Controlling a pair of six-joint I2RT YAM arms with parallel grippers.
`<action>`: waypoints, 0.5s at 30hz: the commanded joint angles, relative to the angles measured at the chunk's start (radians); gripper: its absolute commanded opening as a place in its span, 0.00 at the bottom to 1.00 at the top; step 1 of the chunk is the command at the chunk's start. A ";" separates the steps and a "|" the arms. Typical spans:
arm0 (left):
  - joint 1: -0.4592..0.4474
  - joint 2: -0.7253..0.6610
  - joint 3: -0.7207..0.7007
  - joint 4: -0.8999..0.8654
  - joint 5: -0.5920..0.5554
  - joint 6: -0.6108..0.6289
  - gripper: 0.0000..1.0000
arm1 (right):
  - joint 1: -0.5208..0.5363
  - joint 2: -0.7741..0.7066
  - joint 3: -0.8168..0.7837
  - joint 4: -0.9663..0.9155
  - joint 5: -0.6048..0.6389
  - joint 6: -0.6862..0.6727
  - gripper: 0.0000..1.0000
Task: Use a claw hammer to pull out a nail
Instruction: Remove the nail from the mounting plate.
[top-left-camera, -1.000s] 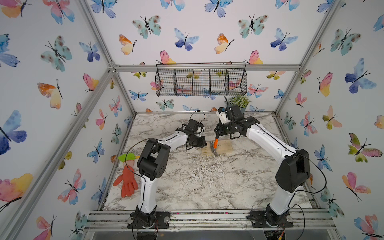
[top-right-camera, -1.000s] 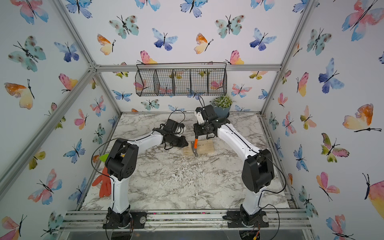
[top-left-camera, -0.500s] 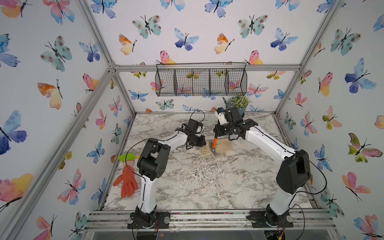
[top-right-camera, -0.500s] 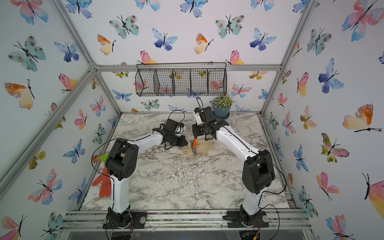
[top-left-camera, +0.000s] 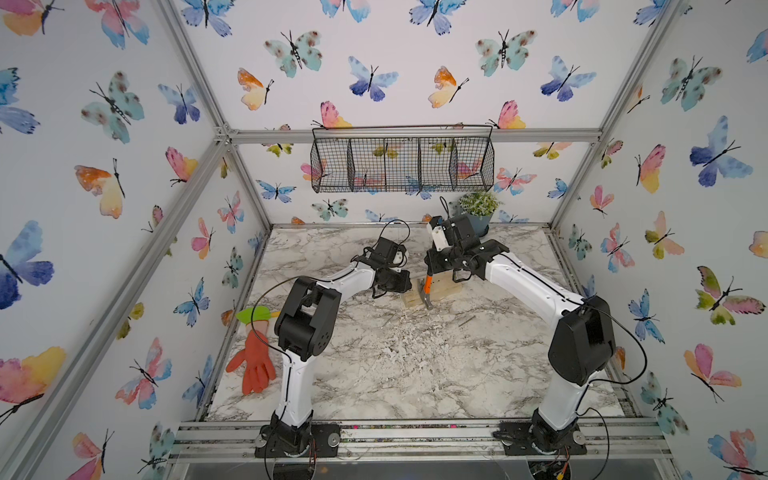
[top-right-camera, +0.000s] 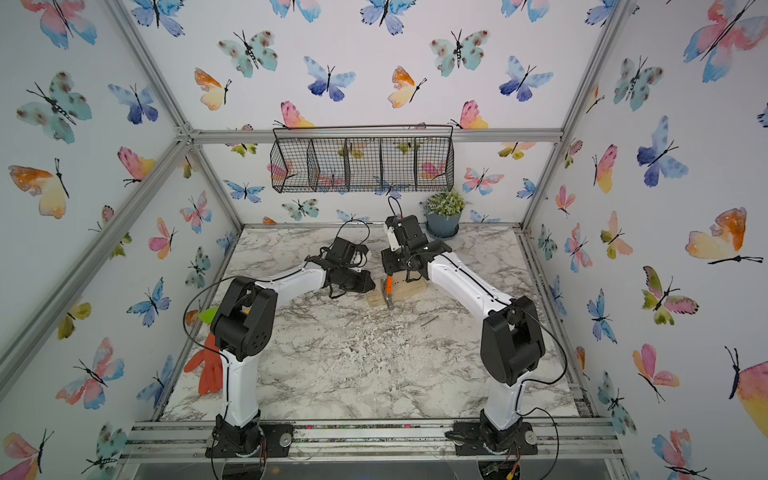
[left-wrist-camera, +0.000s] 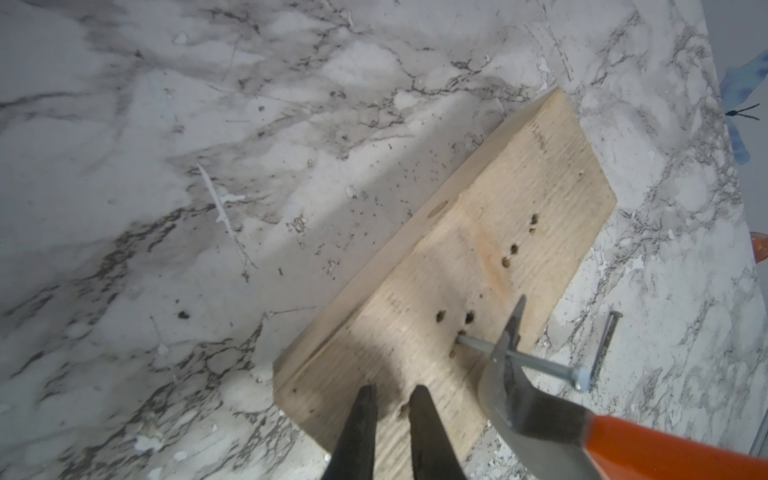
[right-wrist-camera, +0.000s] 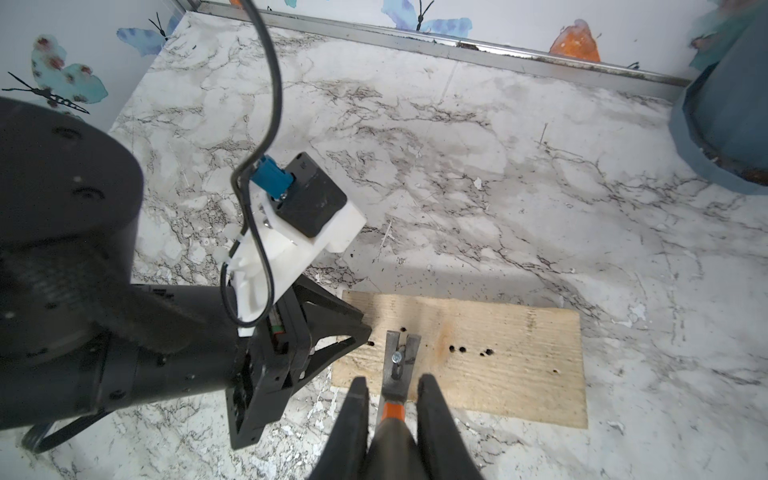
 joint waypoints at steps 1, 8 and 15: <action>-0.012 0.072 -0.030 -0.143 -0.033 0.014 0.18 | 0.020 -0.082 0.022 0.174 -0.005 -0.020 0.03; -0.015 0.077 -0.032 -0.141 -0.036 0.017 0.18 | 0.036 -0.106 -0.014 0.218 -0.009 -0.087 0.03; -0.019 0.080 -0.029 -0.144 -0.033 0.017 0.18 | 0.064 -0.243 -0.372 0.569 -0.045 -0.120 0.03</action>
